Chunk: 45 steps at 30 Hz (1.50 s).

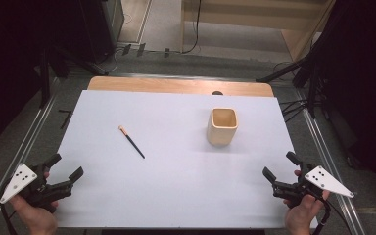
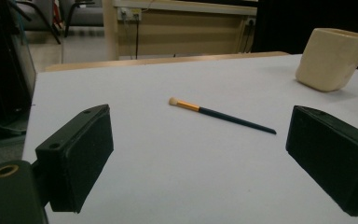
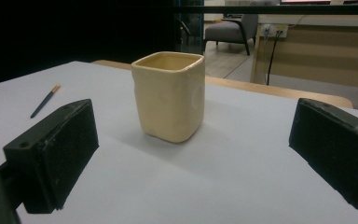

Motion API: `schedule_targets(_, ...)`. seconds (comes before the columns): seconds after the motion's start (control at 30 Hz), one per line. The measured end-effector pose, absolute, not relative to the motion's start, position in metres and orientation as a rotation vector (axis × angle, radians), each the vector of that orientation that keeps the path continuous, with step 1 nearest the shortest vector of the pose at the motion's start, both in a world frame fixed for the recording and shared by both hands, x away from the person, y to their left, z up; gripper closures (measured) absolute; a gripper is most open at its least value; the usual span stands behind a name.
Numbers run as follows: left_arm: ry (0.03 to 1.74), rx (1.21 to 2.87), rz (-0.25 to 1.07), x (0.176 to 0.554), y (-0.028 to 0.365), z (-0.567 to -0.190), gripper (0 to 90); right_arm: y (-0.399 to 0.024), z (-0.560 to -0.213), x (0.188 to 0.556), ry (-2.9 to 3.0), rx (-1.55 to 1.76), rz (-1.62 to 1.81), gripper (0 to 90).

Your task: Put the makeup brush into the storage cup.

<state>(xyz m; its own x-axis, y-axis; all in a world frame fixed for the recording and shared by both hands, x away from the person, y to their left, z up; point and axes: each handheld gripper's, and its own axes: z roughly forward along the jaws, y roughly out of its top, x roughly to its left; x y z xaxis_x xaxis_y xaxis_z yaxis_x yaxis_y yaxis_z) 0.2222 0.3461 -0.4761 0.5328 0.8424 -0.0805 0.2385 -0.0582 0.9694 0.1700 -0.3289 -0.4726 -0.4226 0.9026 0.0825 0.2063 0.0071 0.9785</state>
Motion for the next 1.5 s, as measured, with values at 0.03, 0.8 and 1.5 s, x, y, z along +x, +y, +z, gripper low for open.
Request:
schedule_targets(0.03, 0.951, 1.59, 0.632, 0.223, 0.344, -0.475, 8.1, -0.329, -0.473, 0.17, 1.679, 1.149, 1.457, 1.7)
schedule_targets(0.8, 0.862, 1.571, 0.614, 0.261, 0.295, -0.441, 4.1, -0.332, -0.473, 0.166, 1.675, 1.142, 1.455, 1.7)
schedule_targets(1.5, 0.883, 1.677, 0.57, 0.302, 0.245, -0.432, 4.0, -0.335, -0.473, 0.166, 1.676, 1.138, 1.456, 1.8)
